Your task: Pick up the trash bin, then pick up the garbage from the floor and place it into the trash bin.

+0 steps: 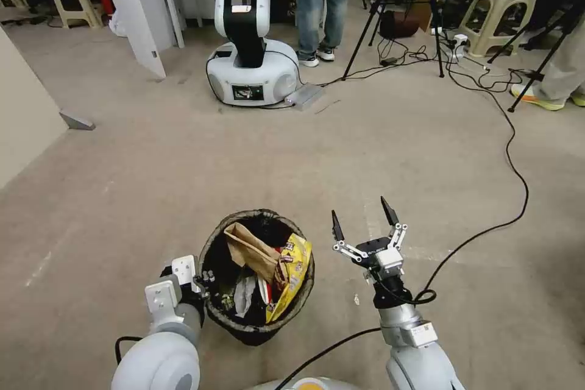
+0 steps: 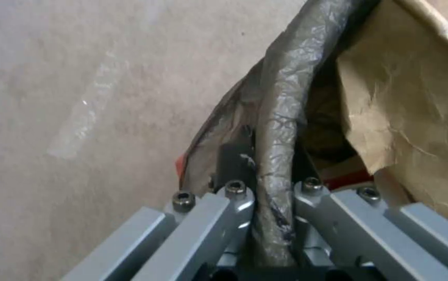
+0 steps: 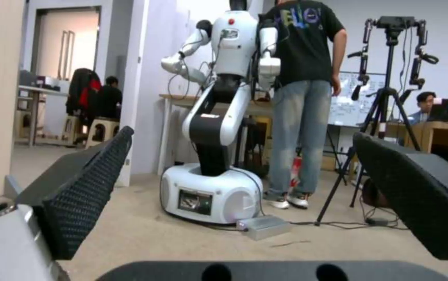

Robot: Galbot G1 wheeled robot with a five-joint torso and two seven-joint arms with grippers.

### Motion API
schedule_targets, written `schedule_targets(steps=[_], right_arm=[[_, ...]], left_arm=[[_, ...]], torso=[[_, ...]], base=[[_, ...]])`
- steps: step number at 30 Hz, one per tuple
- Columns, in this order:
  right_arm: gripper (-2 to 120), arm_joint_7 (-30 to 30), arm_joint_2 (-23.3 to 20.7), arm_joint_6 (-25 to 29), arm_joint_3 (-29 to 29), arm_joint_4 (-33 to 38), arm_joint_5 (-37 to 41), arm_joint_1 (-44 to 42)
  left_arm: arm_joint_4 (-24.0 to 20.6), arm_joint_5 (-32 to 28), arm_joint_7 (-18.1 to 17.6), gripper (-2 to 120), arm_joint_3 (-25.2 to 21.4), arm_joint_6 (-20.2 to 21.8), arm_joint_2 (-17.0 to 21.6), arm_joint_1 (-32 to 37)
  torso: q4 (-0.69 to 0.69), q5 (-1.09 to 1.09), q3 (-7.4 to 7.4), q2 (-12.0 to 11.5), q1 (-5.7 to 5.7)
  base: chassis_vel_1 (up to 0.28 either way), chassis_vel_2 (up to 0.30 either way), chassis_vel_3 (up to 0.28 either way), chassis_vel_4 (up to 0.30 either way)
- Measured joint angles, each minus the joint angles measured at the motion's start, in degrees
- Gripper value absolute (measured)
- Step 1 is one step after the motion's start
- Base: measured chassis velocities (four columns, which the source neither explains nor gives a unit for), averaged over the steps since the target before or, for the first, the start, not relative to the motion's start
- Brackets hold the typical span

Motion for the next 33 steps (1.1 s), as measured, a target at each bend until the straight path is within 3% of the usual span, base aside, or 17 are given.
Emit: schedule_targets(steps=[9,18,29,33], right_arm=[[100,-0.4,0.0,0.5,0.0,-0.3,-0.4,-0.9],[100,-0.8,0.3,0.9,0.2,-0.3,-0.5,-1.1],[100,-1.3,0.4,1.1,0.2,-0.6,-0.5,-1.1],[100,-1.6,0.4,1.4,0.1,-0.8,-0.6,-1.2]], left_arm=[[5.3,-7.6,-1.6,0,-2.1,0.0,0.2,-2.6],[9.8,-9.2,-1.4,0,-2.9,0.1,-0.3,-4.3],[12.1,-9.3,-1.2,0,-3.1,0.1,-1.0,-5.5],[12.2,-9.2,-0.7,11,-3.0,0.1,-1.0,-5.8]], torso=[[0.0,0.0,0.0,0.0,0.0],[0.0,0.0,0.0,0.0,0.0],[0.01,0.02,0.0,0.0,0.0],[0.0,0.0,0.0,0.0,0.0]], base=[[0.0,0.0,0.0,0.0],[0.0,0.0,0.0,0.0],[0.0,0.0,0.0,0.0],[0.0,0.0,0.0,0.0]])
